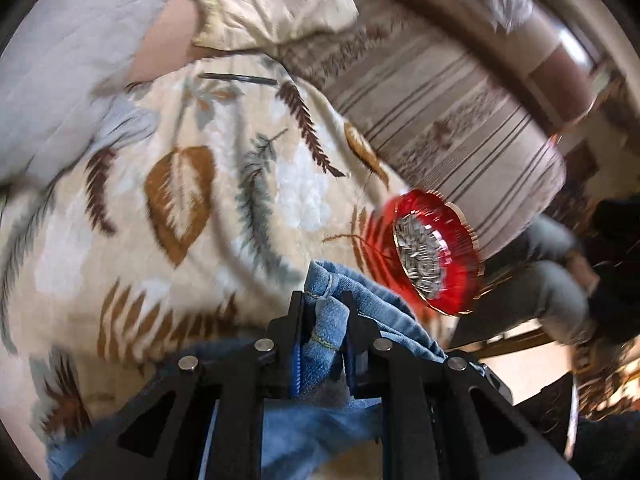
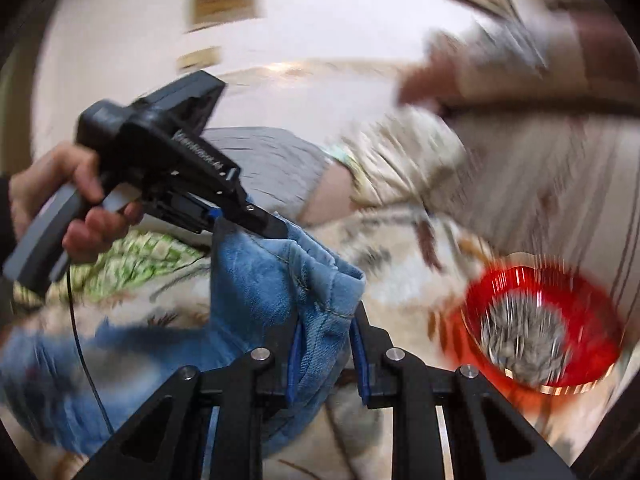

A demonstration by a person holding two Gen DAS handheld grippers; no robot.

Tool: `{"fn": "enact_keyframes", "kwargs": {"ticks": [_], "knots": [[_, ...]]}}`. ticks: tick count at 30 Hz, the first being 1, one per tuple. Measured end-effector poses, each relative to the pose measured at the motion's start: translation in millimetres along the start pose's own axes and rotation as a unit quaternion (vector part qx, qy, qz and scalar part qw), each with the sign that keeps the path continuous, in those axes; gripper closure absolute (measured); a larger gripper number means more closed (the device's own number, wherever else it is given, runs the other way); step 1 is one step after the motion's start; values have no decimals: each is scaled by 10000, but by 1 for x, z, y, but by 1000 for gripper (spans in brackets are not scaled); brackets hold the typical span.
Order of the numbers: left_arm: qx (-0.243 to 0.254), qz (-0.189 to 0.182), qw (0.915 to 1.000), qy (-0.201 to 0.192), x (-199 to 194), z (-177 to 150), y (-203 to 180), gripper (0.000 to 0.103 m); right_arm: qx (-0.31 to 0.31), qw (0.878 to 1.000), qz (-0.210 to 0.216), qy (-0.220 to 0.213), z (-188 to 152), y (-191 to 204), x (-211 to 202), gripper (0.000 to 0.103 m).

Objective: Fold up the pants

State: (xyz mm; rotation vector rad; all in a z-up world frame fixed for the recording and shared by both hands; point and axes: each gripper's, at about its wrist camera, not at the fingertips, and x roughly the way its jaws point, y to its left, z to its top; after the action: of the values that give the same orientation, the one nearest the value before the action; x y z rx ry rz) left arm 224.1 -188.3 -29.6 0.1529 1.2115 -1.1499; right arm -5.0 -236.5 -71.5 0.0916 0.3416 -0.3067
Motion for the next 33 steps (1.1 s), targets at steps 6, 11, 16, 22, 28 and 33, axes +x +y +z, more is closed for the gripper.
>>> {"fn": "enact_keyframes", "kwargs": {"ticks": [6, 11, 16, 22, 28, 33], "knots": [[-843, -204, 9955, -384, -39, -69, 68, 86, -1481, 9870, 590, -211, -18, 89, -13, 80], [-1626, 252, 9856, -378, -40, -113, 137, 84, -2298, 9642, 1193, 566, -46, 154, 15, 80], [-2189, 344, 9748, -241, -29, -146, 173, 81, -3131, 9336, 1232, 1233, -81, 184, 31, 73], [-2318, 214, 9696, -752, -70, -168, 151, 19, -3184, 9299, 1712, 681, -66, 160, -24, 22], [-2312, 113, 9691, -854, -80, -183, 117, 13, -3457, 9238, 1635, 176, -51, 110, -55, 17], [-2602, 166, 9617, -844, -56, -169, 109, 12, -4171, 8933, 1609, 461, -53, 92, -23, 17]]}}
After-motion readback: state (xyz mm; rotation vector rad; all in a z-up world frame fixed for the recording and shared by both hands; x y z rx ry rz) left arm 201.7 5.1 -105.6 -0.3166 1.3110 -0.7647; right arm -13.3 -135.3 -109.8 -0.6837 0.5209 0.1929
